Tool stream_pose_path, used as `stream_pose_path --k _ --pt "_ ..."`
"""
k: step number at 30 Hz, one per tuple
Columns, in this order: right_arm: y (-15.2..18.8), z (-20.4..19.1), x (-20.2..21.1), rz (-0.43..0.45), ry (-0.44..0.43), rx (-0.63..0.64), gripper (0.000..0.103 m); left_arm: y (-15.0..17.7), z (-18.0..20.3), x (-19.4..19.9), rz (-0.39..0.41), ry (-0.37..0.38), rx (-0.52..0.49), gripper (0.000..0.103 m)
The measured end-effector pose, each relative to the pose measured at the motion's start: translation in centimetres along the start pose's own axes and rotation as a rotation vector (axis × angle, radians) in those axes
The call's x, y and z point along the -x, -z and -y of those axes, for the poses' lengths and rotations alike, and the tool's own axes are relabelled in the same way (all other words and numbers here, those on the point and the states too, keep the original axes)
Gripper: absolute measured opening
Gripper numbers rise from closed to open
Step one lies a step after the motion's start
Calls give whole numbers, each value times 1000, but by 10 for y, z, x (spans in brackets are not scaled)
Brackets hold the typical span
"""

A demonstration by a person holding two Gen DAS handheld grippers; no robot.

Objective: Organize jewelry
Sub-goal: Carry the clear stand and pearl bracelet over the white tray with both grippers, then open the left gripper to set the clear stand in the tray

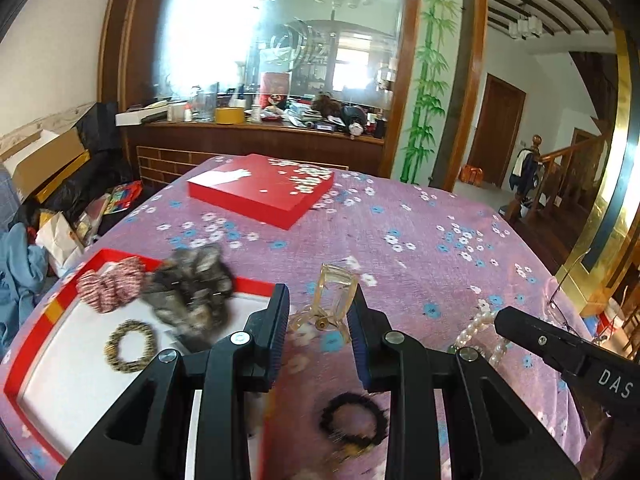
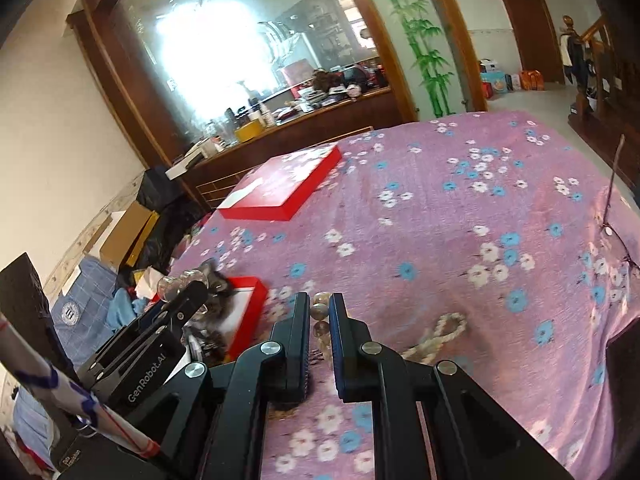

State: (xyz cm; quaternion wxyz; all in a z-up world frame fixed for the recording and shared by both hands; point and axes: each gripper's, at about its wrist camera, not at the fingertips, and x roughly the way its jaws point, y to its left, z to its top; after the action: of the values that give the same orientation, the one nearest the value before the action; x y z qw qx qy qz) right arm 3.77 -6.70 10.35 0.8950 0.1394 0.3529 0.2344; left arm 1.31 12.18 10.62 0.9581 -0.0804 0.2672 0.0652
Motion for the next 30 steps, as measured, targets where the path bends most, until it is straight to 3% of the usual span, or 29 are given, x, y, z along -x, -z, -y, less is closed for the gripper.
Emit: stream_pose_path --k 10,19,27,30 --pt "14 -81 -16 -31 -88 100 10 3 -99 29 9 -112 107 28" --pt "28 -145 -62 -128 -163 173 11 19 -201 17 -73 -228 256 28" --pt "35 -182 -96 -198 -234 170 11 30 -237 -1 -89 -282 332 28" --pt "39 -187 -99 -202 -248 180 11 36 -240 -10 -127 -261 352 28"
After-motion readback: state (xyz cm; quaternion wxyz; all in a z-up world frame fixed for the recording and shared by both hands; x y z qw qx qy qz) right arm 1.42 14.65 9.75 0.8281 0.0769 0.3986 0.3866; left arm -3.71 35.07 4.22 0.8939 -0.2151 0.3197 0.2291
